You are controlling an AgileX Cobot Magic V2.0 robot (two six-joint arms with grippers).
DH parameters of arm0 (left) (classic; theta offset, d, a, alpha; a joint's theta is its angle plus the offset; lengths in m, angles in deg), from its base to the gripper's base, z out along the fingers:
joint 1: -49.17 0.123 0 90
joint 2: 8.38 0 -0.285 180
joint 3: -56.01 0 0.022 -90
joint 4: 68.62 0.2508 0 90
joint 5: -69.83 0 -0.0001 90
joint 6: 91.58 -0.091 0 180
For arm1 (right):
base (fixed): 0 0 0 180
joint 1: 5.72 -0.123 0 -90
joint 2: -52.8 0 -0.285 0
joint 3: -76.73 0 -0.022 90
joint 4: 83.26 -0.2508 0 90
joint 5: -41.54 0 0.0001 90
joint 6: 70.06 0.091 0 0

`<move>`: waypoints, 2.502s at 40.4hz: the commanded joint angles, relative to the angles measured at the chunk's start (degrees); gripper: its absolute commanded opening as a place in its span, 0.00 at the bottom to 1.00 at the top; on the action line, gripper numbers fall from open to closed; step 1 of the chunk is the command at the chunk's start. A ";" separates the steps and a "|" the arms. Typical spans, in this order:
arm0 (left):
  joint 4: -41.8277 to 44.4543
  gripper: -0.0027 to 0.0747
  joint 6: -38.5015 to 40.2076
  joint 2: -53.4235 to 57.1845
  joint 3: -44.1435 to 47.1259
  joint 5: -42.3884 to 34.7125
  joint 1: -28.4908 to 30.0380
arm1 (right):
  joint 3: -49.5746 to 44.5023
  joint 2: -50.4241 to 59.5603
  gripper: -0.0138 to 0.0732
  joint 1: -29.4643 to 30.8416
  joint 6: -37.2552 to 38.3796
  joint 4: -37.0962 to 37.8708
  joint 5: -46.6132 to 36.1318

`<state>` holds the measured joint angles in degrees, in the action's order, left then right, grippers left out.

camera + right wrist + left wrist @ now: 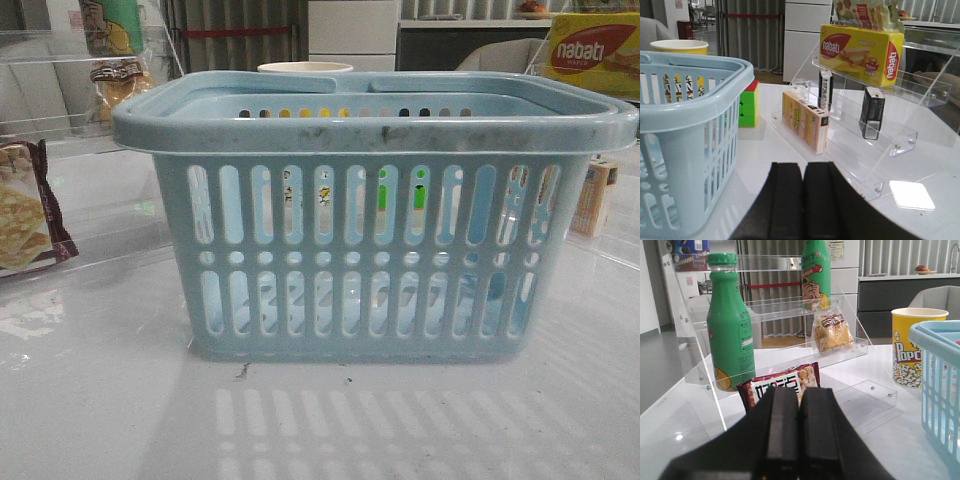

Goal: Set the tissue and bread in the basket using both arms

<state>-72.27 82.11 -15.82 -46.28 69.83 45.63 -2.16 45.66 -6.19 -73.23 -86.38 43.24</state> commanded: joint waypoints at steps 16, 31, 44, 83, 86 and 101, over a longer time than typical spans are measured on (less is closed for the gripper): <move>-0.53 0.15 0.31 1.02 -0.06 -4.48 0.01 | 0.00 1.02 0.22 0.25 -0.35 0.41 -5.20; -0.53 0.15 0.31 1.02 -0.28 -6.44 0.01 | 0.00 1.02 0.22 0.25 -0.41 1.19 -9.37; -0.66 0.15 0.31 0.06 -14.96 -2.04 0.01 | 15.88 0.32 0.22 0.11 -0.28 0.65 -2.84; -2.26 0.15 0.31 -32.82 -45.64 37.42 0.01 | 40.38 -38.54 0.22 0.11 -0.28 1.20 30.33; -2.15 0.16 0.31 -34.19 -45.64 37.97 0.01 | 40.38 -40.42 0.23 0.11 -0.28 1.20 30.96; -1.89 0.72 -0.03 -40.87 -45.64 36.30 0.01 | 40.38 -49.79 0.74 0.11 -0.28 1.20 28.14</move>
<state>-73.74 82.11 -55.15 -90.14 111.21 45.63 36.22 -2.43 -6.19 -73.23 -85.77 76.94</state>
